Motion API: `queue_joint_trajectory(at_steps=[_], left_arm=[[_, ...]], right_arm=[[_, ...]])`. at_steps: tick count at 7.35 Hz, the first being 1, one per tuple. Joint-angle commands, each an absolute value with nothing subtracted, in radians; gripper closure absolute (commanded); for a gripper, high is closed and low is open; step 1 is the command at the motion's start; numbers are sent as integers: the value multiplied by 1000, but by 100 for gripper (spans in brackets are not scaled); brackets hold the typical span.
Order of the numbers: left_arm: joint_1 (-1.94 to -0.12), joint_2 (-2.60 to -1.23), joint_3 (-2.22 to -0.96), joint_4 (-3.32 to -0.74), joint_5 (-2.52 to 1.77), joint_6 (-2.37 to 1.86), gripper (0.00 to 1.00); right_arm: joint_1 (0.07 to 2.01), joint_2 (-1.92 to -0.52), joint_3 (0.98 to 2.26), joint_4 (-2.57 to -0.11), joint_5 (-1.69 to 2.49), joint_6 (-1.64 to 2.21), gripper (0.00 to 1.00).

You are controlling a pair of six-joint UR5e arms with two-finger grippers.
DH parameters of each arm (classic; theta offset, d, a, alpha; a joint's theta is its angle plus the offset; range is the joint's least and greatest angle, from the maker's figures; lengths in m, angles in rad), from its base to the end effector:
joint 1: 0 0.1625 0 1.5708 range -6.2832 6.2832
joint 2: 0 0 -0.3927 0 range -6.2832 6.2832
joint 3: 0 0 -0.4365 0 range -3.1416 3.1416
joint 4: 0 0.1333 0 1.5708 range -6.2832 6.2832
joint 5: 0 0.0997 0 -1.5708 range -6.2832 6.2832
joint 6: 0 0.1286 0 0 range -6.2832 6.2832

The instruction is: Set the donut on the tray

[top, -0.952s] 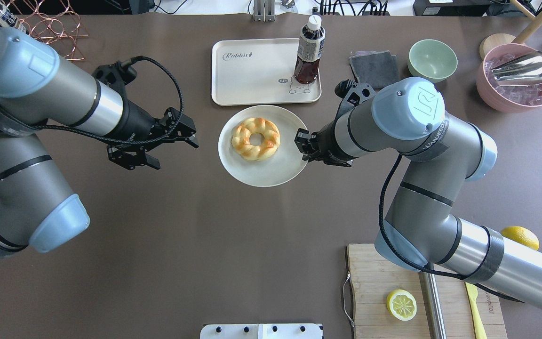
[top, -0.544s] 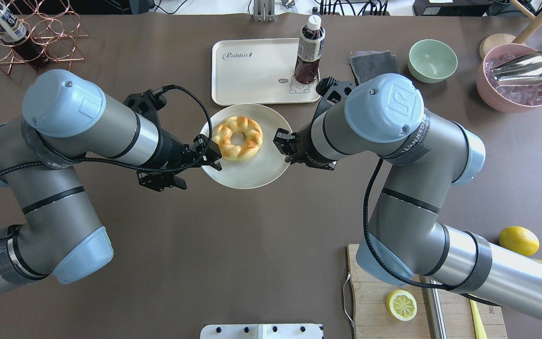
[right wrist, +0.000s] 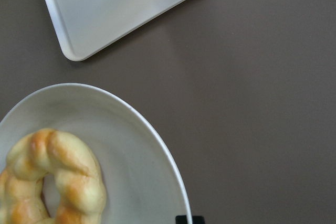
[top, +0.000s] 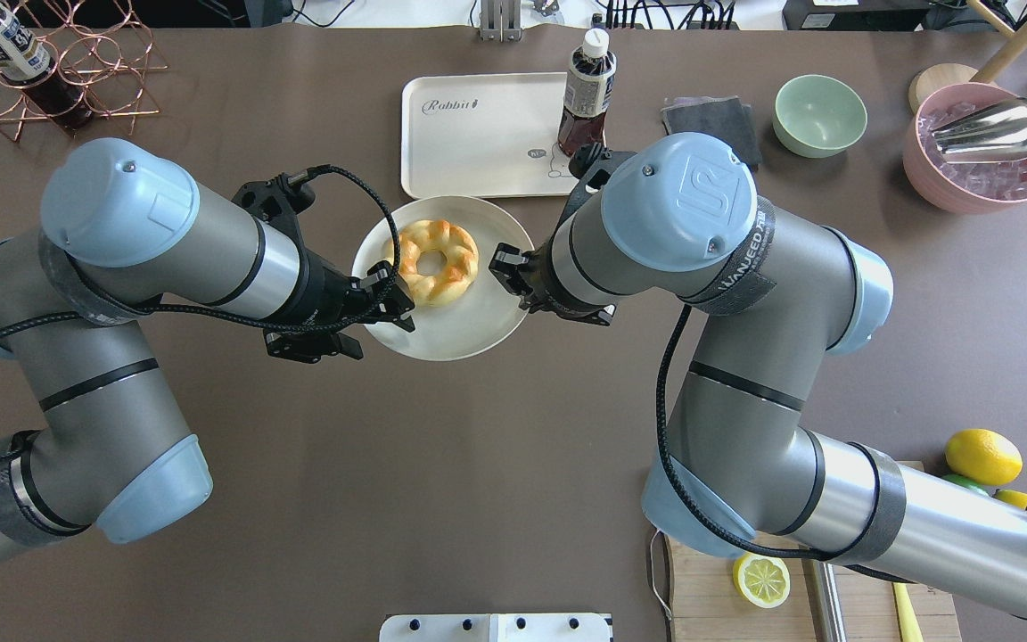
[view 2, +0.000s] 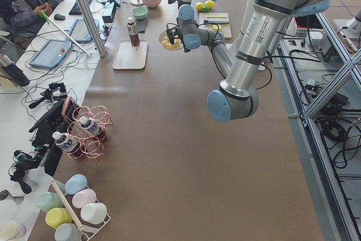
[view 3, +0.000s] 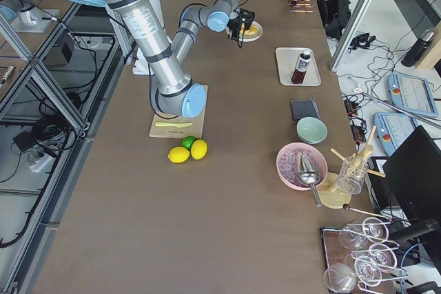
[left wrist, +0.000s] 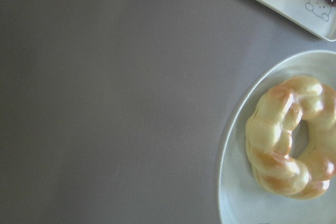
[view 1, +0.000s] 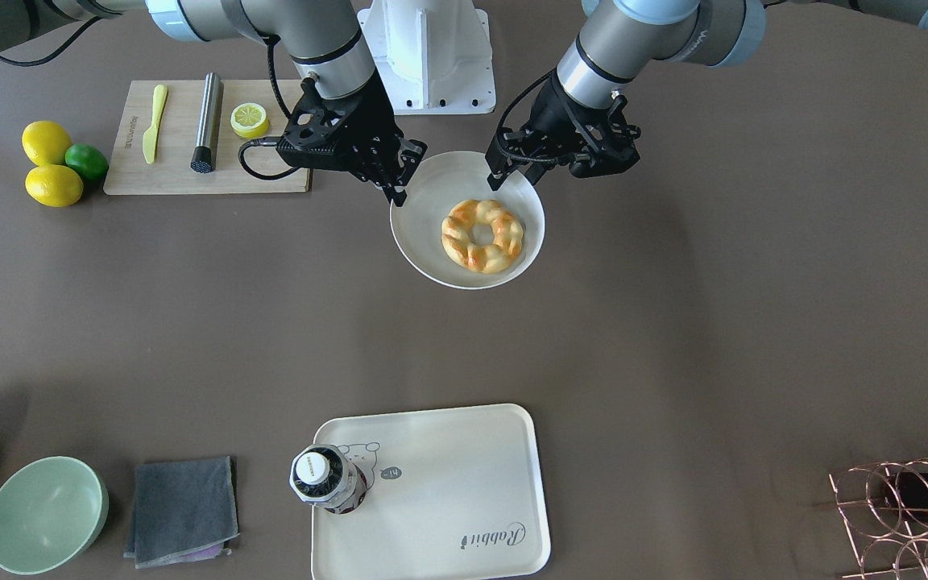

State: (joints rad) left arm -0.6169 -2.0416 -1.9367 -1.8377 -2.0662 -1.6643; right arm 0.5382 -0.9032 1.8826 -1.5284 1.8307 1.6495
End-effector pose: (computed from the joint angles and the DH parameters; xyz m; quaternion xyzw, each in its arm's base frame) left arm 0.4611 -0.4155 0.1503 -0.0702 0.5449 -0.1666 0.8188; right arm -0.5020 -0.4165 0.0883 0.0003 -0.4978 0.2022 0.8434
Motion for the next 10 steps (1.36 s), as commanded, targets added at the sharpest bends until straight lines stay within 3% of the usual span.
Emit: queue_joint_trajectory(at_steps=[1, 5, 7, 8, 9, 10], left_arm=[[-620, -2037, -1944, -1838, -2071, -1664, 45], [-640, -2040, -1931, -1839, -2072, -1652, 46], [-643, -2043, -1922, -1839, -2074, -1651, 54], [-643, -2043, -1924, -1839, -2074, -1651, 71], [-643, -2042, -1925, -1839, -2074, -1651, 100], [-641, -2045, -1928, -1839, -2075, -1651, 100]], right_arm=[[535, -908, 1882, -1531, 1825, 1648, 100], [538, -920, 1920, -1531, 1829, 1649, 100], [538, -937, 1922, -1526, 1825, 1649, 100], [538, -936, 1922, -1525, 1827, 1649, 100], [538, -934, 1922, -1525, 1827, 1649, 100], [537, -930, 1925, -1525, 1830, 1649, 100]])
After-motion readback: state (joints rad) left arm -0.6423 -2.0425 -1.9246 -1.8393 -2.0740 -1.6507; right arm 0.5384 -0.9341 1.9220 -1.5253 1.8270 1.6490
